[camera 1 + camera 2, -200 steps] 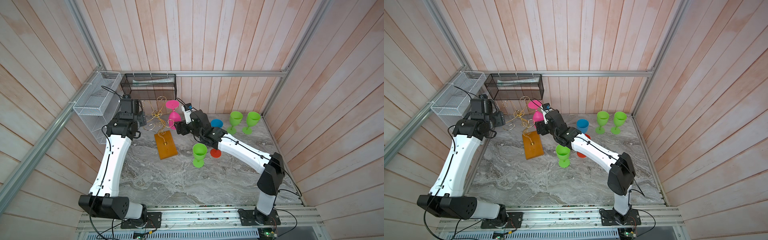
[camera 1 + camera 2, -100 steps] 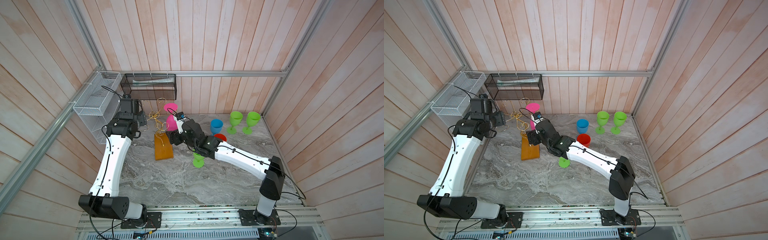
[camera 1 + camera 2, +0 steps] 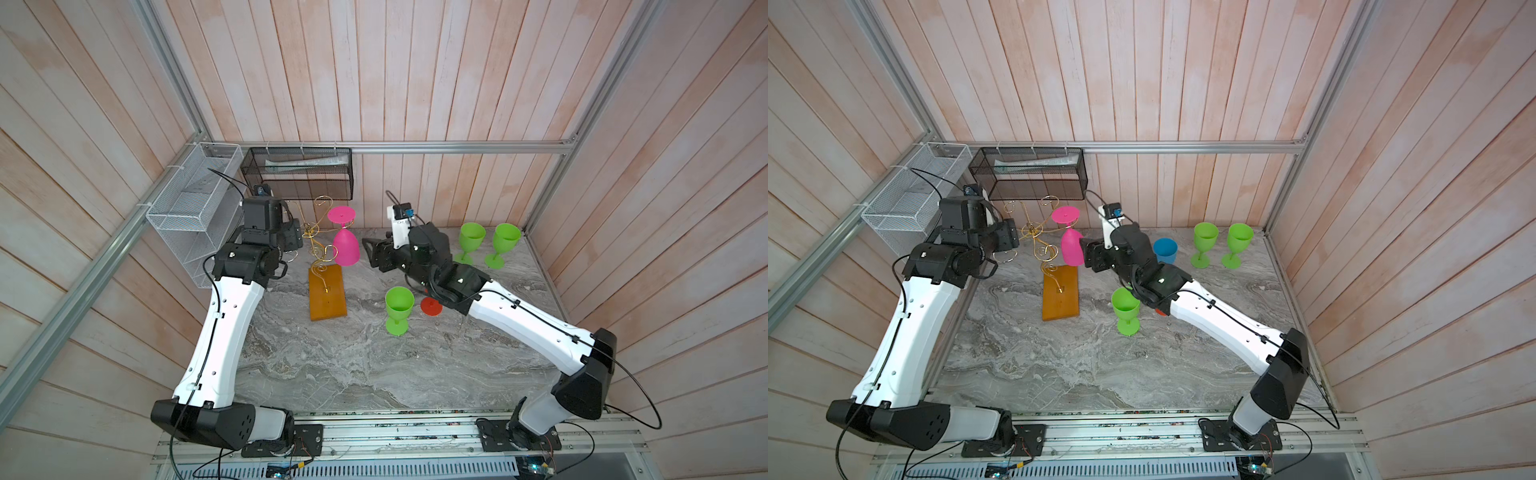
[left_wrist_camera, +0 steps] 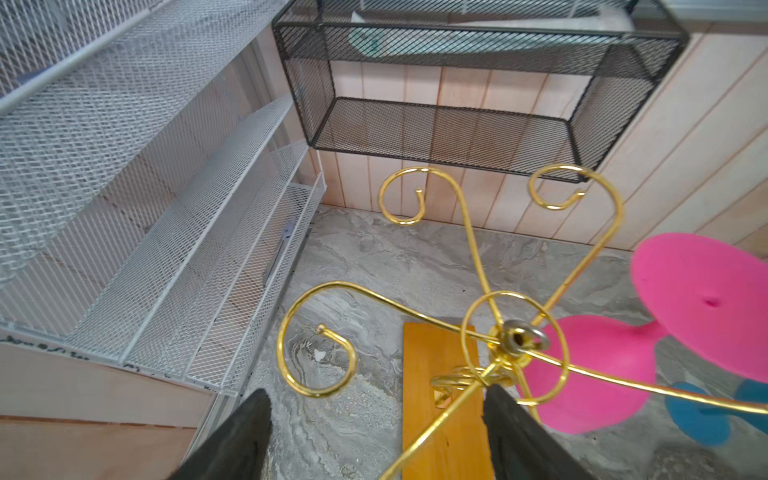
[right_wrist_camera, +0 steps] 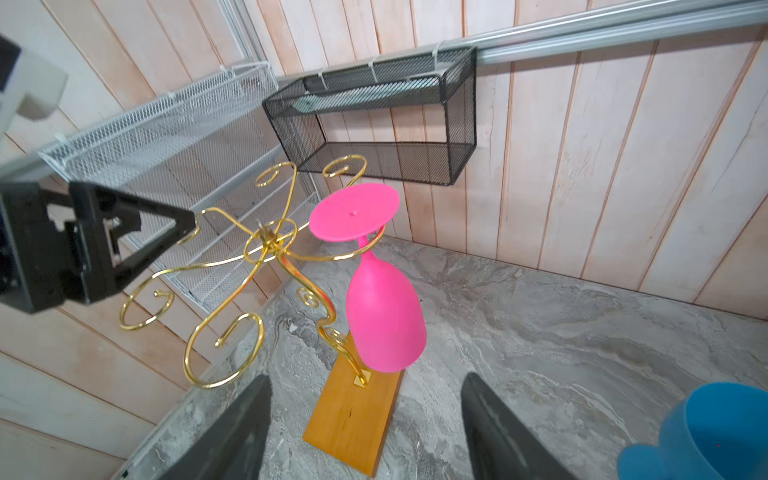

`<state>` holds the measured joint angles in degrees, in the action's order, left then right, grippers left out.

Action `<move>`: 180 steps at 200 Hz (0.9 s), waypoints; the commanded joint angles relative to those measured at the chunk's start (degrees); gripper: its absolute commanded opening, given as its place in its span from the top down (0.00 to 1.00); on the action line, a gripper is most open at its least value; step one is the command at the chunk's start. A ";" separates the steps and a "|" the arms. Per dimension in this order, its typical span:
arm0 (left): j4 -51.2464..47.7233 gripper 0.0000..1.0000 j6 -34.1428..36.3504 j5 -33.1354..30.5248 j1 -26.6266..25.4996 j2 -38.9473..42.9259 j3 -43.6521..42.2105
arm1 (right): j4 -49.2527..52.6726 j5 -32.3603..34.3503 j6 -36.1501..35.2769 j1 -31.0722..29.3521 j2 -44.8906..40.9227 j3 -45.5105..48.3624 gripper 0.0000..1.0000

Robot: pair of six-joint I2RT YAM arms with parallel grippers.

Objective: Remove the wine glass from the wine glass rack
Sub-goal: 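Reach the right gripper to the pink glass foot on the rack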

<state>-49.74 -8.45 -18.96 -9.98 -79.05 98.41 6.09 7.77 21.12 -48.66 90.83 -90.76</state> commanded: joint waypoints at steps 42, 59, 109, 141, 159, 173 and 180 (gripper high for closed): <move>8.67 0.21 1.96 6.66 -4.11 6.56 -8.42 | -3.09 -31.46 16.68 14.04 7.49 -7.26 0.37; 9.55 0.22 2.54 7.08 -4.25 7.34 -10.34 | -5.66 -35.91 21.45 15.79 10.62 -9.47 0.40; 12.18 0.24 3.69 7.77 -4.35 9.21 -14.38 | -10.97 -42.37 31.94 16.48 19.63 -17.08 0.48; 13.74 0.25 3.62 7.99 -4.55 9.88 -16.79 | -11.43 -42.15 35.04 15.18 24.07 -21.24 0.54; 14.27 0.26 3.65 7.80 -4.67 10.48 -17.89 | -9.92 -41.33 34.95 14.38 26.13 -24.71 0.55; 14.62 0.26 3.62 7.73 -4.66 10.93 -18.54 | -8.70 -40.86 34.93 13.75 27.72 -27.21 0.56; 14.66 0.26 3.66 7.74 -4.73 11.01 -18.69 | -7.91 -40.71 34.74 13.47 28.48 -28.33 0.56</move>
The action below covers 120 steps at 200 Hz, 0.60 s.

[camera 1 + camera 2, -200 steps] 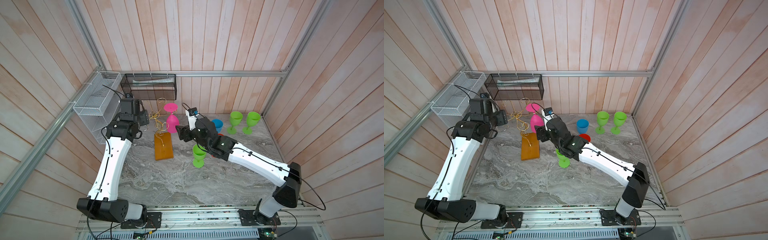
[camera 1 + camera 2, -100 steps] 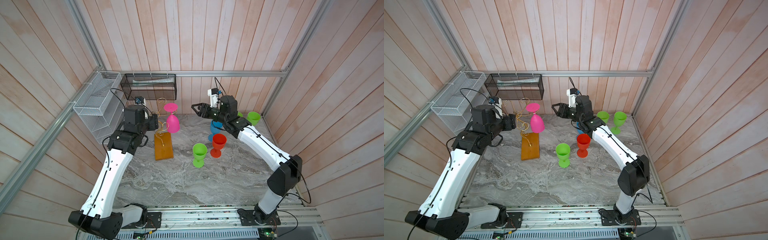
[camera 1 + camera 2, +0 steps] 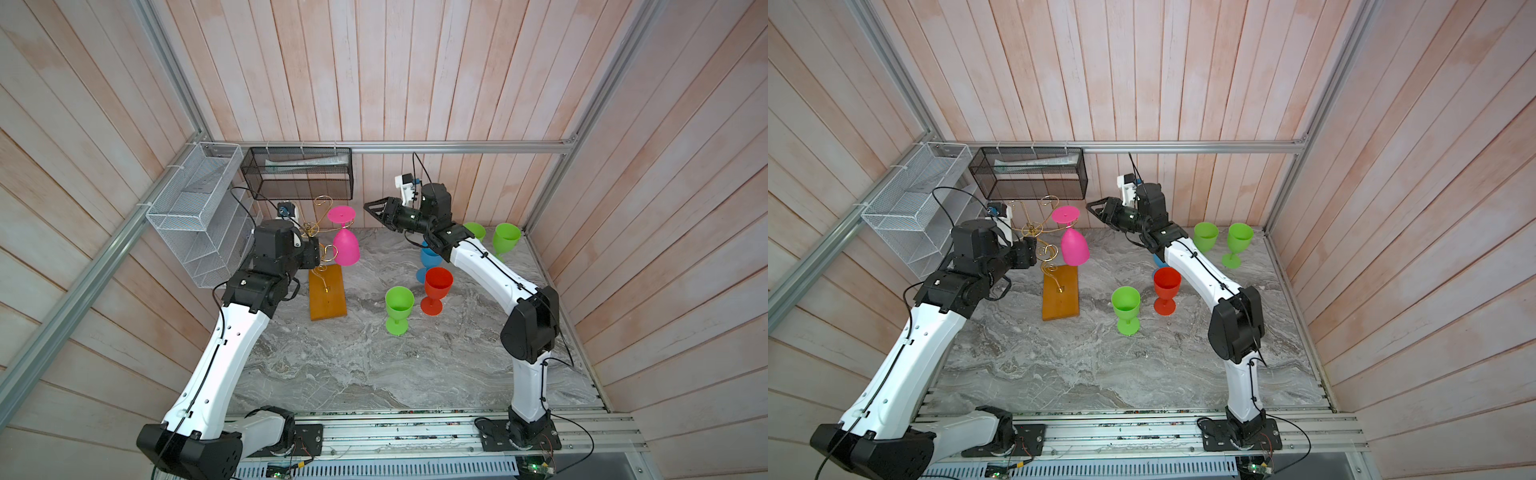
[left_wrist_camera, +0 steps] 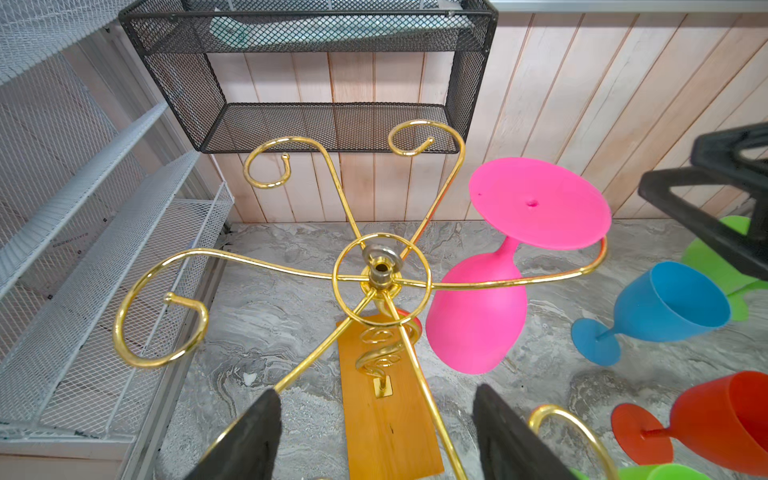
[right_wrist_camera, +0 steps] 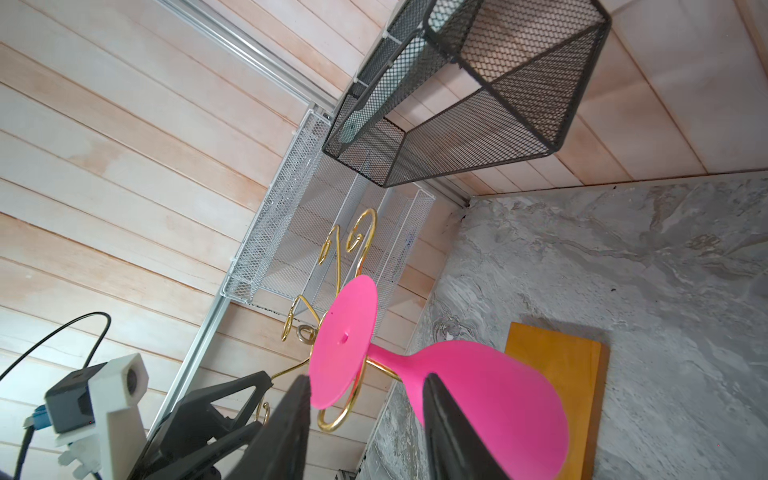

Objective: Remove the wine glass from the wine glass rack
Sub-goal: 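Reach the right gripper to the pink glass foot on the rack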

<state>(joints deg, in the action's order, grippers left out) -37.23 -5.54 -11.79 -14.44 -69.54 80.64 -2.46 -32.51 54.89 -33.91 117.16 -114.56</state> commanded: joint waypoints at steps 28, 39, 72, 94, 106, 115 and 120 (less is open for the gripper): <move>2.43 0.26 0.72 0.29 -0.32 1.90 -1.40 | 3.66 1.35 -0.28 -3.08 3.90 -8.27 0.58; 2.53 0.26 0.77 0.15 -0.31 1.90 -1.51 | 5.02 2.54 -1.02 -3.59 4.20 -9.05 0.59; 2.93 0.26 0.78 0.12 -0.35 1.88 -2.06 | 8.23 6.05 -2.90 -3.97 4.07 -10.02 0.59; 3.10 0.26 0.77 -0.06 -0.36 1.97 -2.37 | 9.41 9.25 -3.83 -3.97 3.26 -9.86 0.59; 3.30 0.26 0.72 -0.07 -0.49 2.17 -2.77 | 10.04 10.43 -3.74 -3.98 3.33 -10.15 0.59; 3.61 0.26 0.74 -0.07 -0.48 2.38 -3.02 | 10.65 11.03 -3.72 -3.99 3.57 -10.53 0.59; 3.73 0.26 0.79 -0.07 -0.53 2.43 -3.23 | 10.89 11.25 -3.74 -3.97 3.72 -10.74 0.59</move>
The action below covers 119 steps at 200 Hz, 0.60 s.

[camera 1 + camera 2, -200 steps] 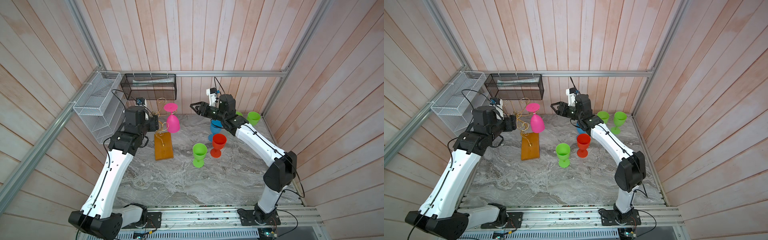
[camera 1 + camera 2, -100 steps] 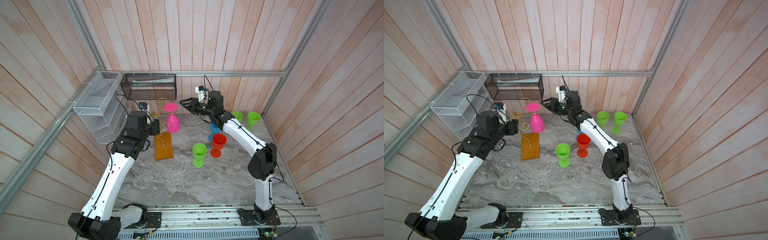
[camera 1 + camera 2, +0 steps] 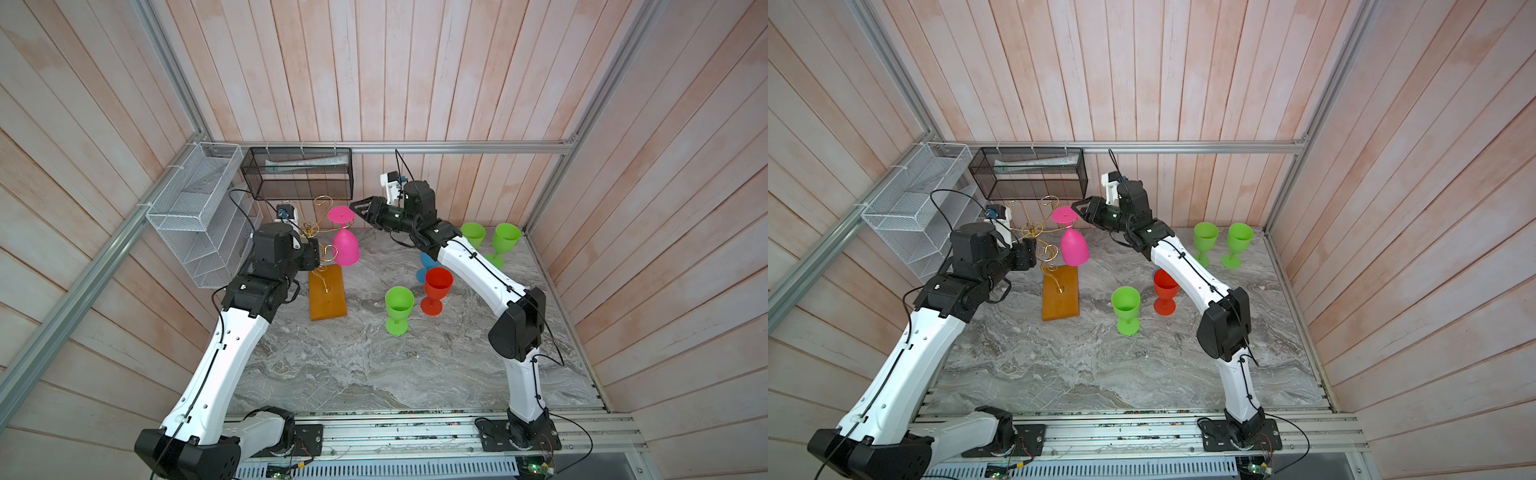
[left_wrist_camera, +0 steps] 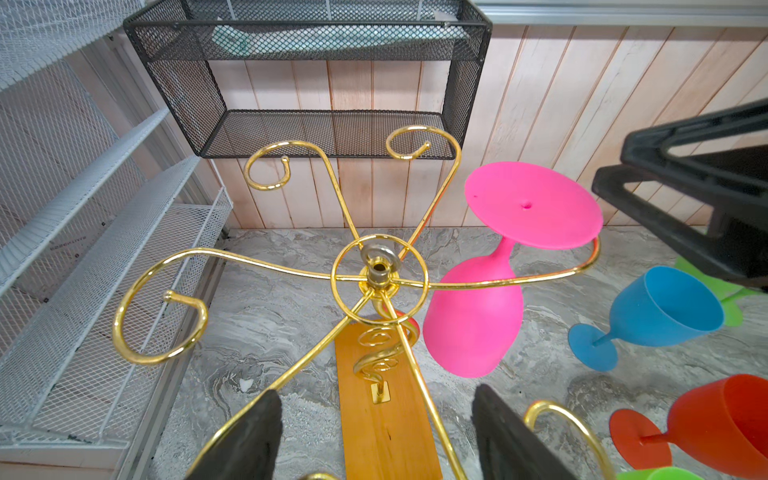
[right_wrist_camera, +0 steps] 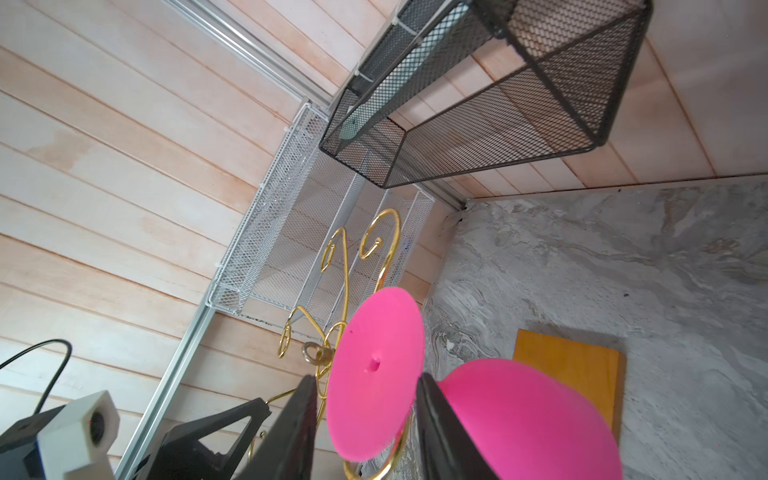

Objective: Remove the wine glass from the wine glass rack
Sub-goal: 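Reach the right gripper to the pink glass foot on the rack, then close the right gripper on the pink glass foot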

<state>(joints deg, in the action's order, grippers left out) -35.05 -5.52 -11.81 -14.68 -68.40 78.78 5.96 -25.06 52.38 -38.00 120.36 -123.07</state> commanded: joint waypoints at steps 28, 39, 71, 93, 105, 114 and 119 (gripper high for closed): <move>2.17 0.26 0.74 -0.05 -0.44 1.61 -2.21 | 3.71 4.17 -0.88 0.11 2.17 -3.75 0.59; 2.35 0.26 0.77 -0.05 -0.49 1.60 -2.50 | 3.41 3.59 -0.45 -0.01 2.71 -4.17 0.59; 2.79 0.26 0.74 -0.19 -0.57 1.60 -2.83 | 4.28 2.60 -0.26 -0.35 4.89 -6.85 0.62; 2.98 0.27 2.17 -0.23 -0.58 1.85 -3.02 | 4.87 2.05 -0.44 -0.65 5.84 -8.59 0.65; 3.12 0.27 2.25 -0.31 -0.57 1.96 -3.24 | 4.68 1.92 -0.44 -0.76 5.89 -8.64 0.68; 3.23 0.26 2.26 -0.32 -0.53 2.11 -3.33 | 4.43 1.69 -0.23 -0.75 6.00 -8.67 0.70; 3.32 0.26 2.31 -0.32 -0.53 2.15 -3.43 | 4.36 1.40 -0.11 -0.77 6.18 -8.83 0.71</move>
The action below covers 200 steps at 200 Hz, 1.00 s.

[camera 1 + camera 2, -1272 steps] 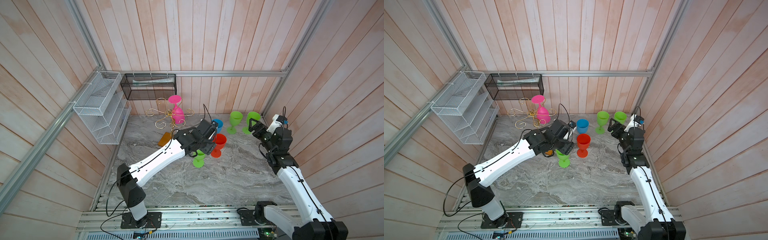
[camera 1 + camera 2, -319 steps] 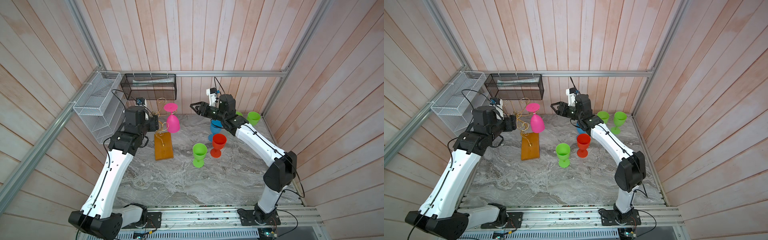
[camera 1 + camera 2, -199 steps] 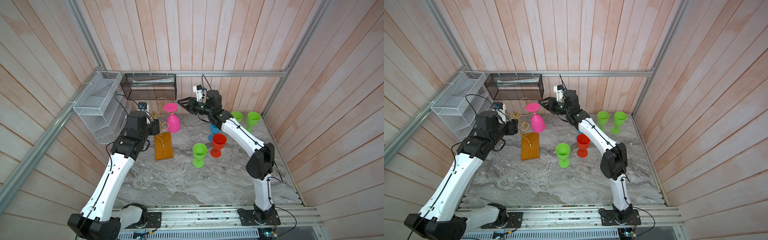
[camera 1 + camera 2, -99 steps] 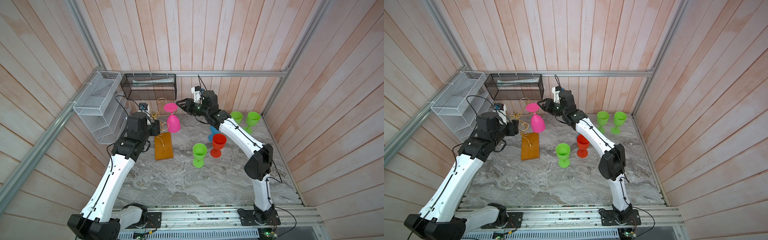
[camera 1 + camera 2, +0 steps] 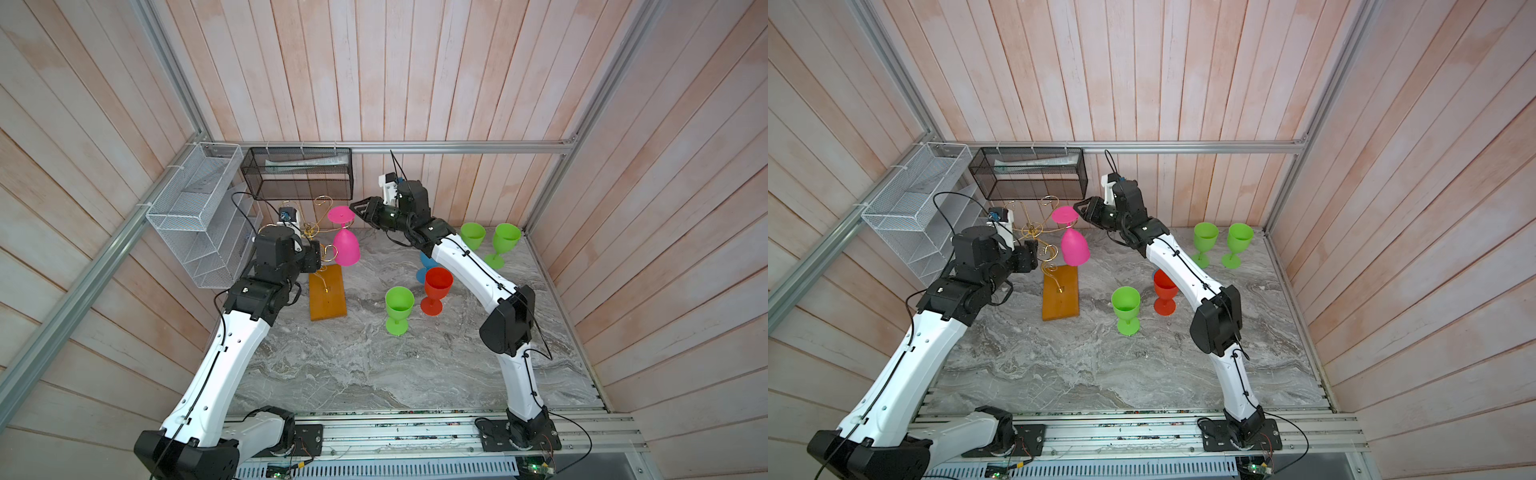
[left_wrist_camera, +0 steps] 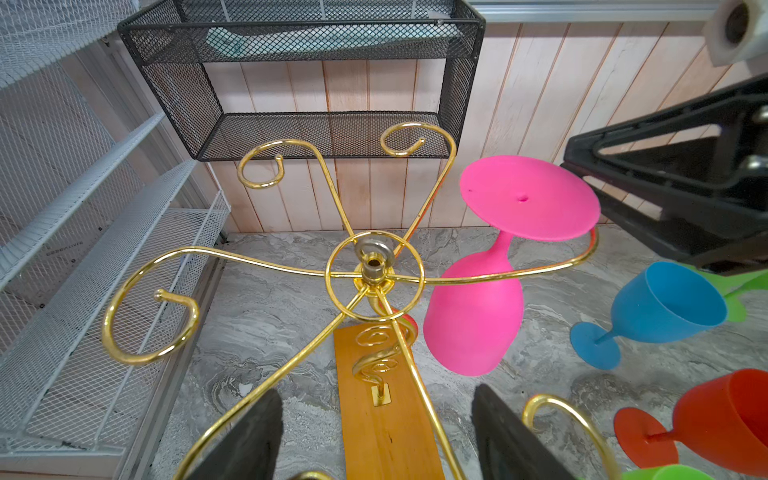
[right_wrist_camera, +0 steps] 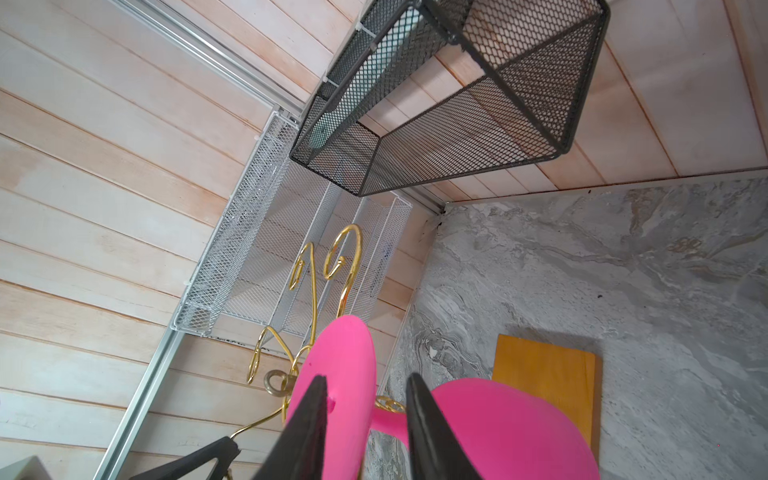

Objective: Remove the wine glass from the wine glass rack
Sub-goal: 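Close the right gripper on the pink glass foot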

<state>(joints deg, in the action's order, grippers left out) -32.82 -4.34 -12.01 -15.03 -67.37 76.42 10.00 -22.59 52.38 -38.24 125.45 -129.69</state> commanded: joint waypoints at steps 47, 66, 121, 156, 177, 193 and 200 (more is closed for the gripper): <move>1.53 0.27 1.15 -0.21 -0.27 1.28 -1.63 | 0.03 -2.33 0.27 -0.70 1.28 -2.67 0.81; 1.62 0.27 1.19 -0.20 -0.29 1.24 -1.71 | -0.23 -2.04 0.18 -0.70 0.96 -2.63 0.85; 1.70 0.27 1.28 -0.31 -0.25 0.89 -1.88 | -0.76 -1.62 0.09 -1.05 -0.10 -2.67 0.98; 1.88 0.27 1.37 -0.56 -0.30 0.86 -2.16 | -0.99 -1.14 0.05 -1.22 -0.86 -2.68 1.00; 1.92 0.27 1.29 -0.56 -0.25 0.81 -2.17 | -1.41 -0.79 0.26 -1.18 -1.39 -2.44 1.00; 1.88 0.27 1.26 -0.56 -0.25 0.81 -2.25 | -2.67 -0.79 0.82 -1.22 -2.21 -1.37 1.00; 1.88 0.27 1.31 -0.68 -0.21 0.81 -2.28 | -3.46 -0.70 1.22 -1.19 -2.68 -0.46 1.00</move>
<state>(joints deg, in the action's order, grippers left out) -31.24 -3.62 -12.25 -15.07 -67.00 75.33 8.86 -24.08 52.97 -39.11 125.89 -131.35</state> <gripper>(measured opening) 0.733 0.046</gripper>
